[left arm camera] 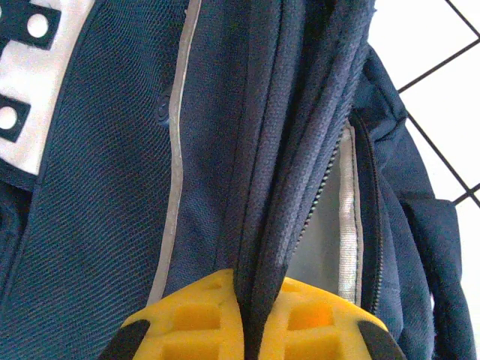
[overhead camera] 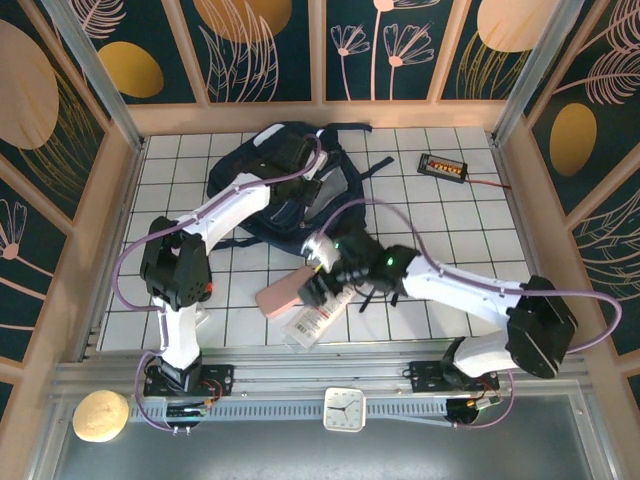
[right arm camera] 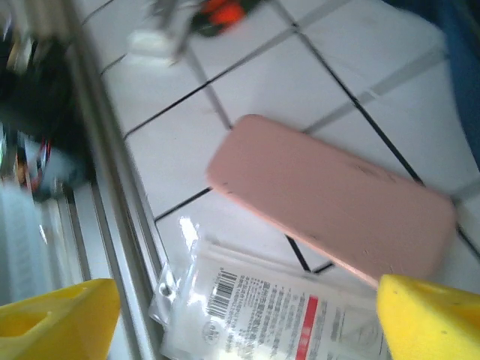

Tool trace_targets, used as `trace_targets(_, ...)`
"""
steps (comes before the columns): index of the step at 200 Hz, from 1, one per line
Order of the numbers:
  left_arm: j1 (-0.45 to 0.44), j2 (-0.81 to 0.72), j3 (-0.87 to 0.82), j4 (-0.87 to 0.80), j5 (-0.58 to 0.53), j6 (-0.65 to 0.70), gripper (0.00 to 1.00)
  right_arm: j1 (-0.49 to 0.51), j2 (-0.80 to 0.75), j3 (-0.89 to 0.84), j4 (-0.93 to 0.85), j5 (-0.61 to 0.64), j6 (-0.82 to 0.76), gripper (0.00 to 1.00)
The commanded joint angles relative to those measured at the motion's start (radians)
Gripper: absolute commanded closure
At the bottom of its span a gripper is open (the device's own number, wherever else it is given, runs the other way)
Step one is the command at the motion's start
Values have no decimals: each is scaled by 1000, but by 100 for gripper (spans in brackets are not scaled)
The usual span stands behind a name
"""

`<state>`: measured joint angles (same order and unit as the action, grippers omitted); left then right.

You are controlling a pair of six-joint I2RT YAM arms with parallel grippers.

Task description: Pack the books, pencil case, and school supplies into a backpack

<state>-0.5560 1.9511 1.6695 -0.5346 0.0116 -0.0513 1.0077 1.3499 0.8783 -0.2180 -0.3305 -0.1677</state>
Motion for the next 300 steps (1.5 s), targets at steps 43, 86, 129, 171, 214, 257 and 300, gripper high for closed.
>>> trace_targets(43, 36, -61, -40, 1, 18, -2, 100, -86, 417, 331, -128, -59, -865, 8)
trace_targets(86, 49, -73, -61, 14, 18, -5, 100, -78, 570, 464, -206, -96, -920, 7)
trace_targets(129, 63, -42, -38, 11, 39, 8, 100, -58, 629, 480, -223, -87, -920, 6)
trace_targets(171, 70, -22, -25, 7, 59, 13, 100, -43, 694, 493, -226, -66, -900, 6)
trace_targets(214, 72, -21, -23, 5, 68, 16, 100, -44, 701, 513, -255, -62, -845, 6)
trace_targets(257, 72, -24, -23, 7, 74, 22, 100, -35, 614, 592, -305, -105, -805, 6)
trace_targets(300, 73, -26, -28, 1, 87, 30, 100, -10, 606, 542, -336, -110, -799, 6)
